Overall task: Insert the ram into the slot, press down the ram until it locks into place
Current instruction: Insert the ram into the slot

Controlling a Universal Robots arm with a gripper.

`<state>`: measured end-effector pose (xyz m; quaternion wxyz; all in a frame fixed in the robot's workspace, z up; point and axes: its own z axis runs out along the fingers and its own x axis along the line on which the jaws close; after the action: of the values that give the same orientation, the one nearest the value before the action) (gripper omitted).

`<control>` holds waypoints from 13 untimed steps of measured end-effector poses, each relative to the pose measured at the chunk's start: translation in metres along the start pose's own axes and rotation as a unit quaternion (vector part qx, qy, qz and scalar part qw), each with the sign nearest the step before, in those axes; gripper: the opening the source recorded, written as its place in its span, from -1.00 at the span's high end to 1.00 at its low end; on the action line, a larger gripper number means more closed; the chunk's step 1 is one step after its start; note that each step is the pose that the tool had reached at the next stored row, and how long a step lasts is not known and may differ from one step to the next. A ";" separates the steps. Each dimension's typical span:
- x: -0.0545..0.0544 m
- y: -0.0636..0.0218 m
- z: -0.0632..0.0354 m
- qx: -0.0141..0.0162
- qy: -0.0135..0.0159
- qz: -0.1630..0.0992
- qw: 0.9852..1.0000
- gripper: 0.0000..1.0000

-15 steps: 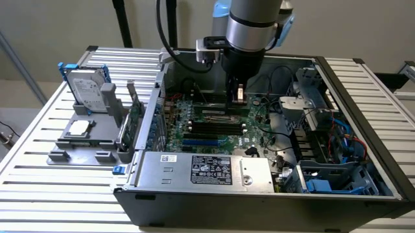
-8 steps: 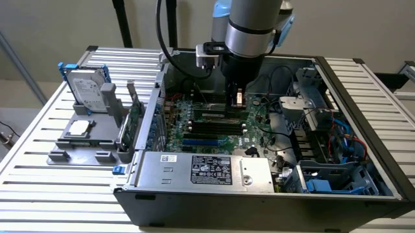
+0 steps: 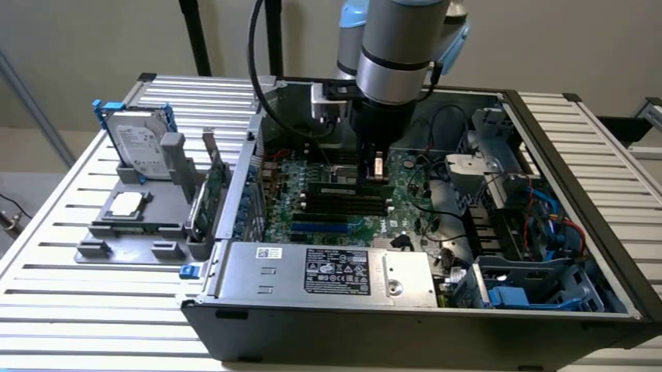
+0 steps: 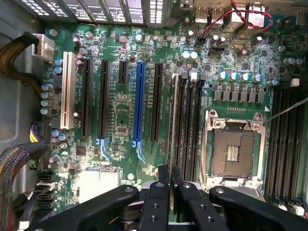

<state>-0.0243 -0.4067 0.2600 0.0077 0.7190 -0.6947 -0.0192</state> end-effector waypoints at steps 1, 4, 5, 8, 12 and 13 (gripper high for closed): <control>0.000 0.0006 0.0018 0.000 0.000 0.000 1.000 0.73; 0.000 0.0022 0.0073 0.000 0.000 0.001 1.000 0.73; 0.000 0.0023 0.0091 0.000 0.000 0.001 1.000 0.73; -0.001 0.0022 0.0146 0.000 0.000 0.001 1.000 0.73; -0.001 0.0020 0.0187 0.000 0.000 0.001 1.000 0.73; -0.001 0.0020 0.0188 0.000 0.000 0.001 1.000 0.73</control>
<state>-0.0271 -0.4055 0.2413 0.0077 0.7182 -0.6955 -0.0192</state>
